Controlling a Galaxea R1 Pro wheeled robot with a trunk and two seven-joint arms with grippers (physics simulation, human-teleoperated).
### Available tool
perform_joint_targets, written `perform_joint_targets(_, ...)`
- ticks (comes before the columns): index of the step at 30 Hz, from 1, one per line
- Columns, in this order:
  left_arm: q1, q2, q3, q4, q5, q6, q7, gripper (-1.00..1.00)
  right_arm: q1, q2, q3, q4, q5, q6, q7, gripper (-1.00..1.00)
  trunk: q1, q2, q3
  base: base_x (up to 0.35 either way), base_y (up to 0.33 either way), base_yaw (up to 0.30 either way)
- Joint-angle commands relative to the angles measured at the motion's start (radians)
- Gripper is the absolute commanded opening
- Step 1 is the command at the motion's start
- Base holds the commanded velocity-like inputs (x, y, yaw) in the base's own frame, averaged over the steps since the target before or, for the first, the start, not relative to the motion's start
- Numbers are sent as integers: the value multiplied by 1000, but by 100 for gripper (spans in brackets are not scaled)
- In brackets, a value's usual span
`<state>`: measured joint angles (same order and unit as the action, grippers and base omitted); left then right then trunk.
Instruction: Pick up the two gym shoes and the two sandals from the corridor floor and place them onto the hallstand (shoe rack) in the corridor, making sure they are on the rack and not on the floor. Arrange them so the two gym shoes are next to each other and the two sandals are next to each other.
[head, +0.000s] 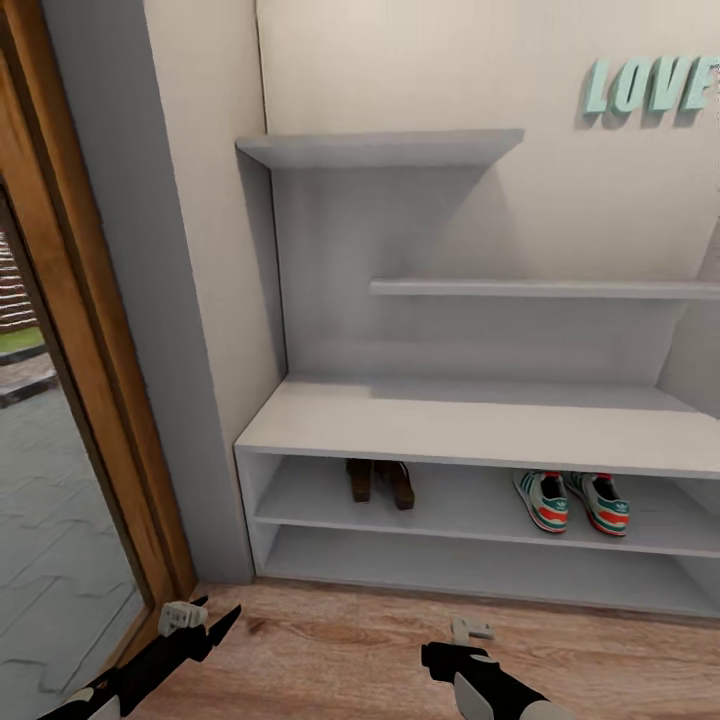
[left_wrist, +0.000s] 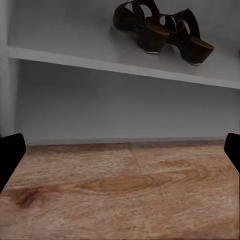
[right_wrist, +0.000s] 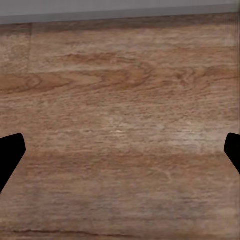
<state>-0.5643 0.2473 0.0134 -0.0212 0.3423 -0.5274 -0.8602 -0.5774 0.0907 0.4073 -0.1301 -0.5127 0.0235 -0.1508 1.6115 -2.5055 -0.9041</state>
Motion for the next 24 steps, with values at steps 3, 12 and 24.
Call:
perform_joint_targets(3, 15, 0, 1, 1, 3, 35, 18, 100, 0, 0, 8, -1, -7, 3, -6, 100, -2, 0, 11, 0, 0, 0)
perform_joint_targets(12, 47, 0, 0, 1, 1, 55, 108, 100, -1, 0, 8, 0, -7, 3, -6, 100, -6, 2, 45, 0, 0, 0)
perform_joint_targets(24, 64, 0, 0, 1, 1, 58, 129, 100, 0, 0, 8, 0, -7, 3, -6, 100, -11, 5, 89, 0, 0, 0)
